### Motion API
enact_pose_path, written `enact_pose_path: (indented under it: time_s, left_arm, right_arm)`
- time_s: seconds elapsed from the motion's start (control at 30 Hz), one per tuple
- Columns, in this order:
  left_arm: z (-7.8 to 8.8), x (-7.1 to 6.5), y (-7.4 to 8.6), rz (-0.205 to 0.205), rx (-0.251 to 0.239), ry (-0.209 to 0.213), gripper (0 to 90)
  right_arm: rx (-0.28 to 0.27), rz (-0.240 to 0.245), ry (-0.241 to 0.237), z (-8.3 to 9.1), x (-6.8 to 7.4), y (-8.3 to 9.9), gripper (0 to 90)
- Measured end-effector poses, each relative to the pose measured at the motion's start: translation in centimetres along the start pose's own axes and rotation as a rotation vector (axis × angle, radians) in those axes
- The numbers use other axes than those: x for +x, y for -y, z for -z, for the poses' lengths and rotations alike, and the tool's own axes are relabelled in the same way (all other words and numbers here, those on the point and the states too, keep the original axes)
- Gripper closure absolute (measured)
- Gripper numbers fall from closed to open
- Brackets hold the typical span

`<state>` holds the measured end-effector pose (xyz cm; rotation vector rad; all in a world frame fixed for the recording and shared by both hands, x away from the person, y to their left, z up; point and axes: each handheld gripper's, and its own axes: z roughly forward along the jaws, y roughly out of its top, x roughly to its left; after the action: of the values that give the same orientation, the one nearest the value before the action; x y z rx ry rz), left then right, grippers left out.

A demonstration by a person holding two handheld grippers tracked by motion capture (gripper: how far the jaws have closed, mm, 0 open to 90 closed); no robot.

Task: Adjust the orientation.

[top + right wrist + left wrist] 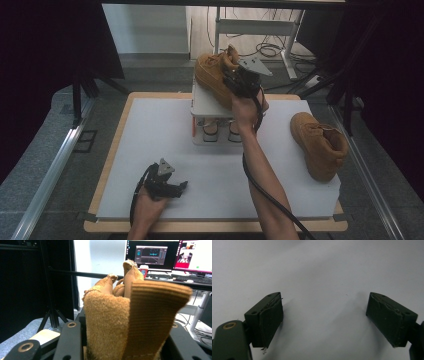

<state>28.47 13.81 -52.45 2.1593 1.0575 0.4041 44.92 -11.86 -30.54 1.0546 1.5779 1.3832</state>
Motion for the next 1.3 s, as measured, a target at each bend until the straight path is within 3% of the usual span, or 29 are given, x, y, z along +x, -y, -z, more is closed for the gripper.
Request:
enact_pose_path:
  time_s: [0.17,0.43,1.03,1.17,1.3]
  left_arm:
    - [0.0,0.0,0.0,0.0,0.0,0.0,14.2]
    - [0.0,0.0,0.0,-0.001,0.001,-0.001,14.3]
    - [0.0,0.0,0.0,-0.002,0.0,0.0,14.3]
    - [0.0,0.0,0.0,-0.002,0.0,0.0,14.3]
    - [0.0,0.0,0.0,-0.002,0.002,-0.001,14.3]
  right_arm:
    - [0.006,-0.019,-0.001,-0.3,-0.3,0.6,53.3]
    - [0.041,-0.036,-0.032,0.2,-0.8,1.3,34.2]
    - [0.136,0.066,-0.138,0.7,-2.2,1.4,9.8]
    - [0.112,0.092,-0.177,1.2,-2.6,1.8,0.7]
    - [0.132,0.095,-0.208,1.7,-2.7,2.1,0.0]
